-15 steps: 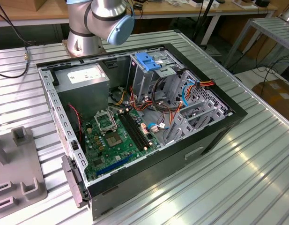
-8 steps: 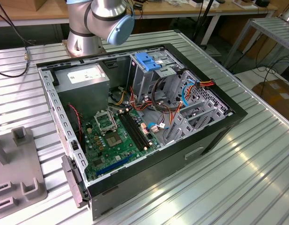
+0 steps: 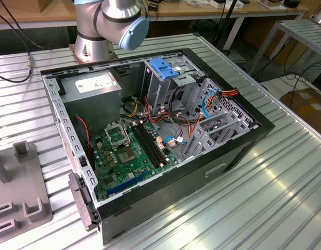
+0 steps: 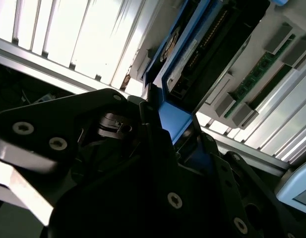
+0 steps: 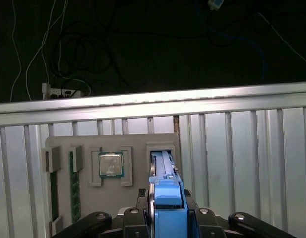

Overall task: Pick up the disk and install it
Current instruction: 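Pick up the disk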

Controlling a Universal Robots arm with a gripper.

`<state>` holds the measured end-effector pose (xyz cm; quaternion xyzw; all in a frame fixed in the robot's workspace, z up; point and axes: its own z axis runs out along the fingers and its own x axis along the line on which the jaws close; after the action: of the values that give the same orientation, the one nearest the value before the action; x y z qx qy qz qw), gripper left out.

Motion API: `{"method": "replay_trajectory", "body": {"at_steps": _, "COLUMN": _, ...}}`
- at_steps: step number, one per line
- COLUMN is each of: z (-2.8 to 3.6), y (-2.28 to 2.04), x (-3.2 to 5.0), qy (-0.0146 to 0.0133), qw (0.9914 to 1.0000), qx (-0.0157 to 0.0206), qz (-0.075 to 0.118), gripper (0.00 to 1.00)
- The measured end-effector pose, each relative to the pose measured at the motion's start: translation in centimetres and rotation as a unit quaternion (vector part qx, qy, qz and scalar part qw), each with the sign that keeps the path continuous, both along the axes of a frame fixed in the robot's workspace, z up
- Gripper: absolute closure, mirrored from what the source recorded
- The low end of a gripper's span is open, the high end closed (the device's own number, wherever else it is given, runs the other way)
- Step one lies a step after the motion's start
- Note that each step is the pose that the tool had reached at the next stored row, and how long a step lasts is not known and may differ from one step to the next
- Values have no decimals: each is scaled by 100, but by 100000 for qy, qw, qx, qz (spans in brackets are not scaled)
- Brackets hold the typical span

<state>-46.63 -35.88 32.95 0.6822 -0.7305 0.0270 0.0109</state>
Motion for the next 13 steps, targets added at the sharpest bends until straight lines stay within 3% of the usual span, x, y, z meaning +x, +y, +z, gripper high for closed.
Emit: {"method": "replay_trajectory", "body": {"at_steps": 13, "z": 299, "y": 0, "x": 0, "qy": 5, "qw": 100000, "qx": 0, "qz": -1, "gripper": 63}}
